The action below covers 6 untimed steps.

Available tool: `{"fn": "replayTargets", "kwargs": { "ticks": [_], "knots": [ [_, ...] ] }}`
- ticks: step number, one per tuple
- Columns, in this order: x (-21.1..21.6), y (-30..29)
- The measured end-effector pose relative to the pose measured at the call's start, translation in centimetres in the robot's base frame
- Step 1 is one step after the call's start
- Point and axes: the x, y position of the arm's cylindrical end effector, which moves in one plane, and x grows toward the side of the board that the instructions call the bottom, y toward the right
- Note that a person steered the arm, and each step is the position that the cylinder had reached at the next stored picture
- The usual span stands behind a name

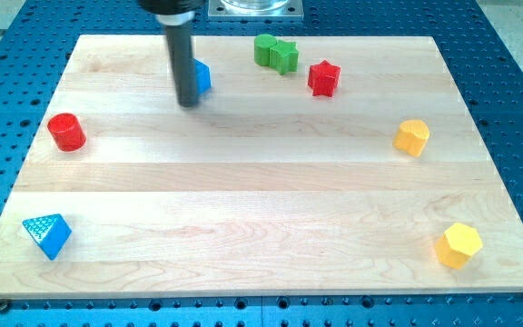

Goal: Push the cube left below the green circle

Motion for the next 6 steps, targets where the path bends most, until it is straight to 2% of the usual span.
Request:
{"fn": "replayTargets", "kwargs": {
  "ticks": [1, 2, 4, 5, 6],
  "knots": [
    [-2.5, 0.4],
    [-2.0, 2.1],
    [-2.8, 9.4],
    [-1.6, 2.7],
    [-4.7, 5.1]
  ]
}}
